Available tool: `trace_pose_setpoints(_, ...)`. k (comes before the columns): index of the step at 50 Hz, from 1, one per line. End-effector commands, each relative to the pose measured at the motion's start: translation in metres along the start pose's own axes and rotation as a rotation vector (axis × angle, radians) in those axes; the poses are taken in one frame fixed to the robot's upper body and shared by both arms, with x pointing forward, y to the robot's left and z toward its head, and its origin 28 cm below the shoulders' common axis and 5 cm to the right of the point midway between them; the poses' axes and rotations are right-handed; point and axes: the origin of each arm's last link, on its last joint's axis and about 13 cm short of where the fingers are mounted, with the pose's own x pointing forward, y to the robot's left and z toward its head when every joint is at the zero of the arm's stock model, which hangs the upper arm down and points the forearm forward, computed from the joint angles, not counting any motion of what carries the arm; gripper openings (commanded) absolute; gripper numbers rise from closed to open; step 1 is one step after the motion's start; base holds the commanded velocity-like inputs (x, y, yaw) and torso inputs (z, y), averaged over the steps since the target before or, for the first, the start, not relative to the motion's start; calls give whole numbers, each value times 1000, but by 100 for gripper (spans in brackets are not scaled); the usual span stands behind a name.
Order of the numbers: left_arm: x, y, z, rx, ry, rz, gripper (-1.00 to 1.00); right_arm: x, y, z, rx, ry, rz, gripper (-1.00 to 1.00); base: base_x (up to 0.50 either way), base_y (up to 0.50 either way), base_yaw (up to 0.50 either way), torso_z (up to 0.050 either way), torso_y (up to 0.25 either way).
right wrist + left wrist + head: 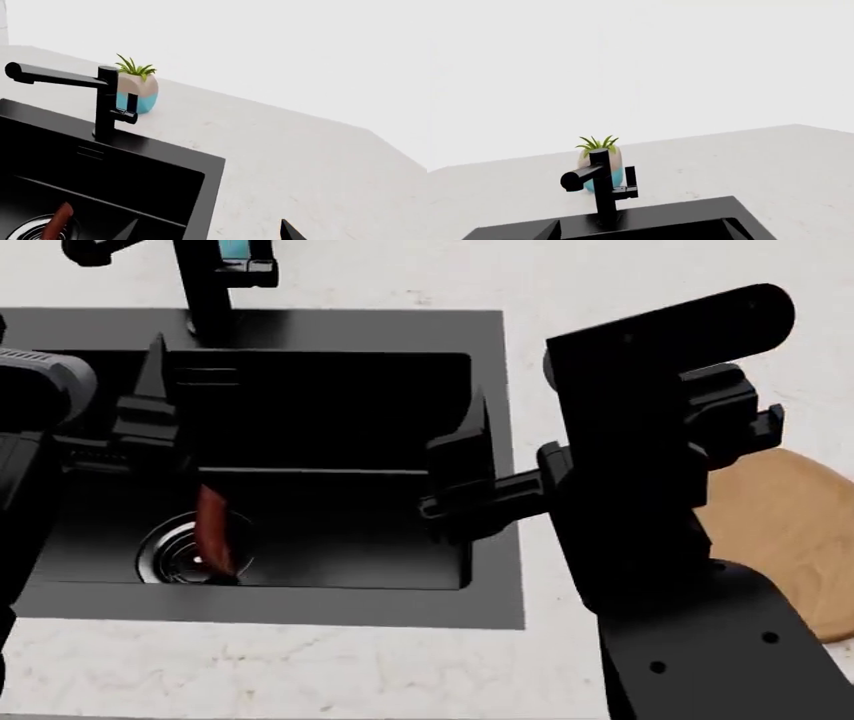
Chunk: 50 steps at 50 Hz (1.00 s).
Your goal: Pick the salami from the sink and place it on the plate located on the counter
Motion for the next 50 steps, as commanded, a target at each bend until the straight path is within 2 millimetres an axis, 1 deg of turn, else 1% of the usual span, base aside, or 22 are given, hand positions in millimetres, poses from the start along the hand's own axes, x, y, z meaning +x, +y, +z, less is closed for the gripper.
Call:
trace_pose_setpoints(1, 2, 1, 0, 2, 3, -1, 100, 0, 0, 2, -13, 6, 3, 100, 500, -238, 0, 0, 0)
trace_pose_setpoints(6, 1, 2, 2, 1, -5, 3, 100, -3, 1, 3, -23, 4, 0, 100, 498, -297, 0, 0, 0)
trace_pose_setpoints(10, 3, 0, 1, 5, -1, 1, 100, 1, 1, 1, -22, 11, 0, 100, 500, -326, 0, 0, 0)
trace_pose_setpoints(14, 1, 1, 0, 4, -3, 2, 100, 1, 2, 1, -30, 12, 0, 100, 500, -278, 0, 0, 4)
trace_pose_setpoints(24, 1, 1, 2, 1, -5, -2, 100, 0, 2, 2, -31, 12, 1, 100, 500, -15, 0, 0, 0)
trace_pose_setpoints(27, 1, 2, 3, 1, -7, -1, 100, 0, 0, 4, -32, 13, -27, 100, 456, 0, 0, 0, 4)
trace_pose_setpoints(29, 1, 2, 2, 2, -7, 1, 100, 0, 0, 4, -27, 17, -30, 100, 66, 0, 0, 0, 0)
trace_pose_setpoints(32, 0, 3, 3, 5, -7, 4, 100, -1, 0, 7, 13, 10, 19, 100, 0, 0, 0, 0, 0)
trace_pose_setpoints(33, 0, 3, 4, 4, -9, 5, 100, 0, -1, 6, -15, 7, -28, 100, 0, 0, 0, 0, 0)
trace_pose_setpoints(37, 0, 2, 4, 14, -17, 7, 100, -3, -2, 5, -4, 5, -22, 100, 0, 0, 0, 0, 0)
trace_pose_setpoints(39, 2, 2, 2, 50, -15, 42, 100, -3, -3, 4, -7, 3, -26, 100, 0, 0, 0, 0, 0)
trace_pose_setpoints(45, -1, 1, 5, 51, -25, 26, 100, -5, -4, 5, -1, -1, -29, 100, 0, 0, 0, 0, -241)
trace_pose_setpoints(50, 1, 0, 3, 48, -20, 24, 100, -7, -5, 6, -3, -3, -32, 100, 0, 0, 0, 0, -250)
